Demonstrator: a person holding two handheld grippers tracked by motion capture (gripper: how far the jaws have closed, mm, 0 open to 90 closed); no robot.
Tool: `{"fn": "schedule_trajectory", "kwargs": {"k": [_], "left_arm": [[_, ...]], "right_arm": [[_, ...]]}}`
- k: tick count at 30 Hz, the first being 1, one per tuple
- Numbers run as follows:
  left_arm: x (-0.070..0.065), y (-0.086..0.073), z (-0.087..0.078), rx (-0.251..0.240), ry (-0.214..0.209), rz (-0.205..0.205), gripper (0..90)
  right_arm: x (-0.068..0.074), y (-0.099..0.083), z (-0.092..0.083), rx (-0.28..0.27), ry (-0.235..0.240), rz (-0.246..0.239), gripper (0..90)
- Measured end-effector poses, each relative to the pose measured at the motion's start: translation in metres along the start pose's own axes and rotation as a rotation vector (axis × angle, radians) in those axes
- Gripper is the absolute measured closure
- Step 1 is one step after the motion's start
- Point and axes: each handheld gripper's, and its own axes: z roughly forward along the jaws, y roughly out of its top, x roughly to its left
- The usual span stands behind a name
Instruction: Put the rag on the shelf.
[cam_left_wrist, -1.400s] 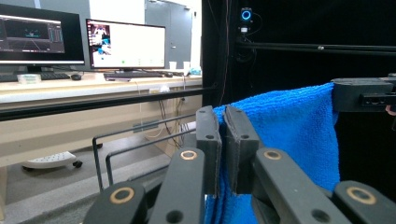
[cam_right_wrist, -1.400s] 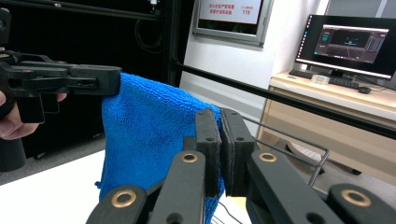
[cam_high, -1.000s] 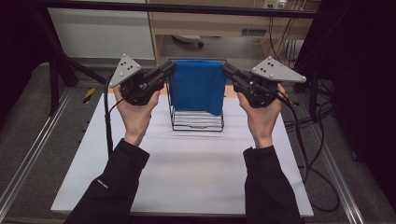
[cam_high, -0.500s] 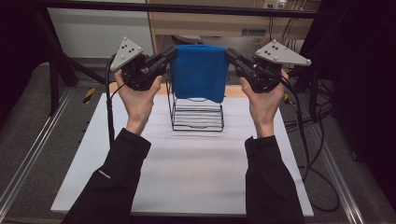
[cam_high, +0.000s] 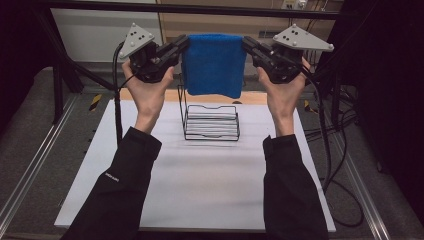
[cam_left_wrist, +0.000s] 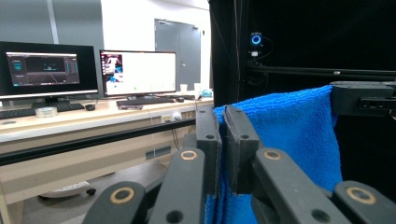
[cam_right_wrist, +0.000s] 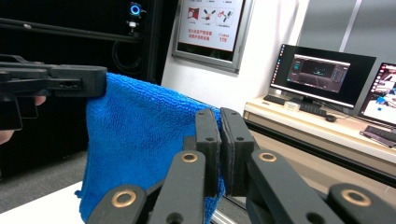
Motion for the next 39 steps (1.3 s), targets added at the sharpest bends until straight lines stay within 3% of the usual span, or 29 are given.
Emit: {"fn": "schedule_trajectory", "kwargs": {"k": [12,19,24,31,39], "left_arm": [[0.016,0.004,0.017,-0.003,0.028,-0.017,84.7],[0.023,0.003,0.025,-0.004,0.051,-0.002,84.7],[0.032,-0.004,0.033,-0.005,0.052,-0.039,84.7],[0.038,-0.016,0.042,0.019,0.046,-0.028,84.6],[0.037,-0.034,0.041,0.063,0.040,0.008,84.7]], "right_arm": [[-0.009,0.003,0.021,-0.010,-0.011,0.009,87.2],[-0.017,0.001,0.035,-0.013,-0.023,0.005,87.2],[-0.021,-0.004,0.048,0.014,-0.030,-0.025,87.2],[-0.030,-0.014,0.060,0.039,-0.029,-0.020,87.2],[-0.031,-0.032,0.057,0.059,-0.001,-0.019,87.1]]}}
